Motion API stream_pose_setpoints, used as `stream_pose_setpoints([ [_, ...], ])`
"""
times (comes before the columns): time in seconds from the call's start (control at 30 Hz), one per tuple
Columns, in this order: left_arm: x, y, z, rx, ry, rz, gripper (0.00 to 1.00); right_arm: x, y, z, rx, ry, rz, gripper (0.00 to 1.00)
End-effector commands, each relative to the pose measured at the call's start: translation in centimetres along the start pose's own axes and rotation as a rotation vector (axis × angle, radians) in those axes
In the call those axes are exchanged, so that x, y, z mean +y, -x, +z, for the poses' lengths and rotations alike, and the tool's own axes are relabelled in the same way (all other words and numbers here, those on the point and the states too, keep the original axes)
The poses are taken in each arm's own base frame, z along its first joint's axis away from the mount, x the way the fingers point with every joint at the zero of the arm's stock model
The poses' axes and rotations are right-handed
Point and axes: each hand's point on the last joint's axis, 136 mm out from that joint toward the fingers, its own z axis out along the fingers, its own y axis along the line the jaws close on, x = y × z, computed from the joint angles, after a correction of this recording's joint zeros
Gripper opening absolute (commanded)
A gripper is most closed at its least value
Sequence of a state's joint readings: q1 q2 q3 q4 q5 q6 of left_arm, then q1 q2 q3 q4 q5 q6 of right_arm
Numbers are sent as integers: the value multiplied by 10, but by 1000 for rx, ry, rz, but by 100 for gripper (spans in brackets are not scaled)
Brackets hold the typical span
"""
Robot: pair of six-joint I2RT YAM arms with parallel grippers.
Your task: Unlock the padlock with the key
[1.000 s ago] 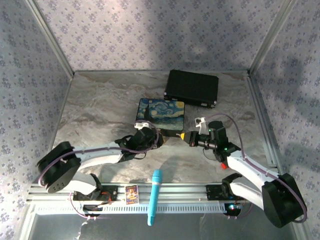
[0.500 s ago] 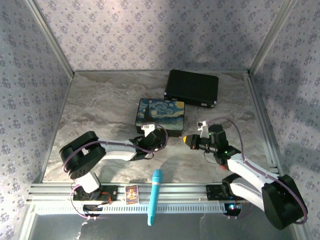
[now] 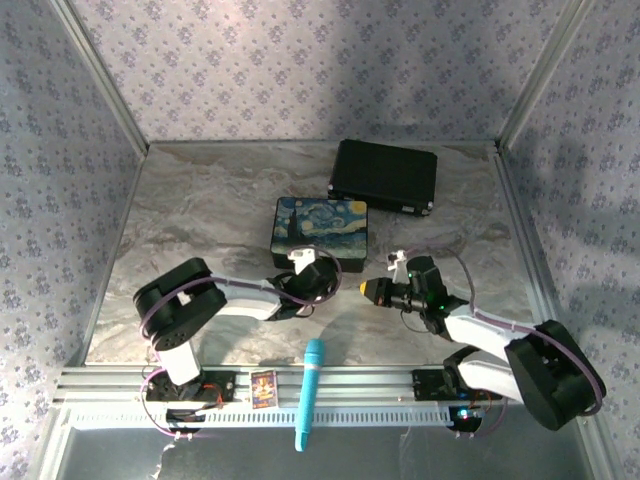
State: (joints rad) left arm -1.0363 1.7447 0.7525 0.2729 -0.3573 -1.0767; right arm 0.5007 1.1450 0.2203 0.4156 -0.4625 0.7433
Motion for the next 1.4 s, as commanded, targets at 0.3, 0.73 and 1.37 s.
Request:
stream_pose_setpoints([
  [0.3,10,-13,-4,31,110,79,15,15,6,-1,-29,34,-6,0],
  [0.73,-13,1,-21,96,-105,-198,0,10,-10,17,17,87,221,0],
  [1.37,-9,20,-41,41,-269,-663,0,44,-1,22,81,209,409,0],
])
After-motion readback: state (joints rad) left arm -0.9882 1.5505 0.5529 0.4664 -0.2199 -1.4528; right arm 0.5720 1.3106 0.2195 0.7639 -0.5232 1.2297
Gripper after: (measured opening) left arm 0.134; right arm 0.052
